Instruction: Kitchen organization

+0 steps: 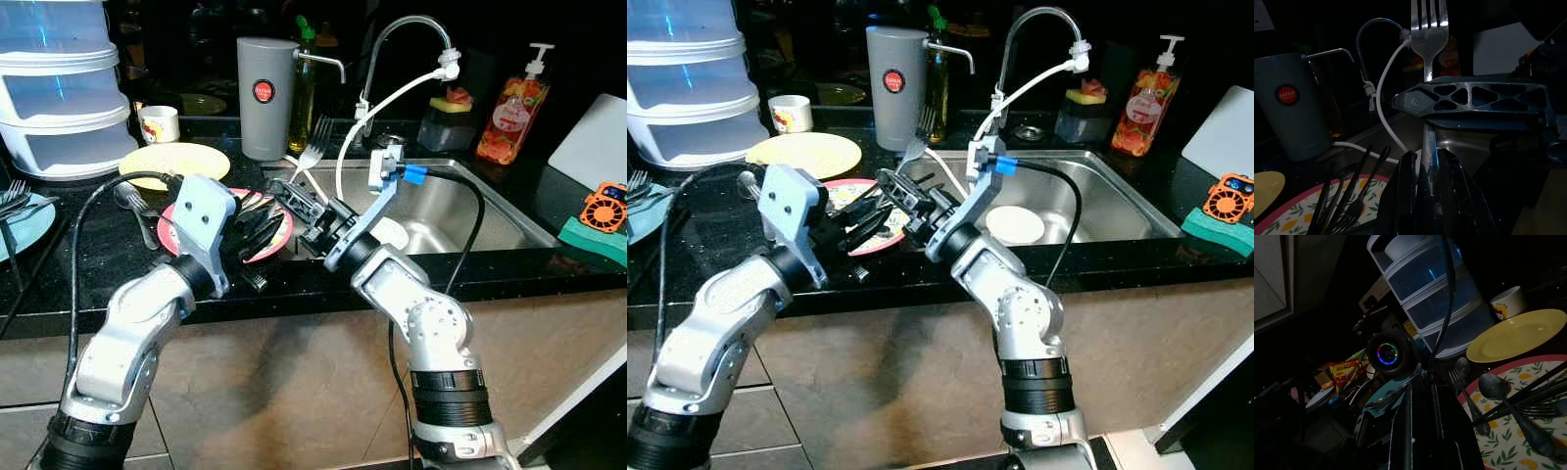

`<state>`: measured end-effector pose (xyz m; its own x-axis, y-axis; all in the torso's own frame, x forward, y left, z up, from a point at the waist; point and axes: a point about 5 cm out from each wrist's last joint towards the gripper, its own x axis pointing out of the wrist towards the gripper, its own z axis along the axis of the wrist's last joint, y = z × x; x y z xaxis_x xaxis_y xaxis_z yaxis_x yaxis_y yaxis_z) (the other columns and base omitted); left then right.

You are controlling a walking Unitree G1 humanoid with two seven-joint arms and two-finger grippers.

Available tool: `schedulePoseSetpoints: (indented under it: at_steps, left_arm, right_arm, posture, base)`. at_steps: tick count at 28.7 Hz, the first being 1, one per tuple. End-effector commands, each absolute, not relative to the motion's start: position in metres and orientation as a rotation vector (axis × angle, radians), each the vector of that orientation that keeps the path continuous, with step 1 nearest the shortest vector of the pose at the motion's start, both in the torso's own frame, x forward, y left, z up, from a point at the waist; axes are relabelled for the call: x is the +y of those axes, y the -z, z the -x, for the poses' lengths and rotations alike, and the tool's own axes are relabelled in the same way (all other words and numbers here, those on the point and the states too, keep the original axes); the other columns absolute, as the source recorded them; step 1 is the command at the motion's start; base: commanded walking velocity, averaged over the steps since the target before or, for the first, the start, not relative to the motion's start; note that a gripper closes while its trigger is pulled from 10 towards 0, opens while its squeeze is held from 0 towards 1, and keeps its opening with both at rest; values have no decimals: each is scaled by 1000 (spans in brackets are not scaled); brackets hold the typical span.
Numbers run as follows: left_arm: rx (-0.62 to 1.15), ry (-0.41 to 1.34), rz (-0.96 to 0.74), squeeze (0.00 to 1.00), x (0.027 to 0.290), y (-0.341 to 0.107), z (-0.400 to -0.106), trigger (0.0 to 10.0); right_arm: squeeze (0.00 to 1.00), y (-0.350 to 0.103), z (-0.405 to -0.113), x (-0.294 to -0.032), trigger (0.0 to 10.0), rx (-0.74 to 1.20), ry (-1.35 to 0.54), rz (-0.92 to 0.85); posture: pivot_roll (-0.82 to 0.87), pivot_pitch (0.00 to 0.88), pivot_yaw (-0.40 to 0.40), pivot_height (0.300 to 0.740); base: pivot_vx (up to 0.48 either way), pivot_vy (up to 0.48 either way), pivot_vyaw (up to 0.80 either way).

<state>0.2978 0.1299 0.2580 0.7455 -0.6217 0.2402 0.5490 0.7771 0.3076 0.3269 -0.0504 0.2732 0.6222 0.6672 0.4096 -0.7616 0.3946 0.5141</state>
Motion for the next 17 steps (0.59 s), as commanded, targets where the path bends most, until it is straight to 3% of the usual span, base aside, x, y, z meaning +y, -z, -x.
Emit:
schedulePoseSetpoints:
  at_steps: [1, 4, 5, 7, 8, 17]
  left_arm:
    - [-312, 659, -256, 0, 130, -251, -298, 0]
    - [-311, 649, -266, 0, 129, -251, -300, 0]
    - [-316, 585, -285, 871, 133, -252, -304, 10000]
    - [-320, 538, -299, 871, 136, -254, -308, 10000]
    - [-316, 526, -301, 1000, 138, -254, -309, 10000]
    - [-315, 306, -291, 1000, 168, -260, -318, 10000]
  right_arm:
    - [0, -277, -328, -50, 0, -155, -915, -754]
    - [0, -276, -329, -53, 0, -159, -900, -762]
    - [0, -276, -330, -55, 0, -161, -889, -764]
    - [0, -275, -331, -56, 0, -162, -882, -765]
    - [0, -276, -332, -57, 0, -168, -874, -765]
    - [0, -287, -348, -90, 0, -277, -757, -709]
  posture:
    - [32, 6, -49, 740]
    - [34, 6, -50, 740]
    - [35, 14, -53, 740]
    - [35, 14, -53, 740]
    - [35, 12, -53, 740]
    - [33, 3, -62, 740]
  base:
    - [0, 0, 0]
    - [0, 0, 0]
    - [0, 0, 0]
    - [0, 0, 0]
    - [0, 0, 0]
    - [0, 0, 0]
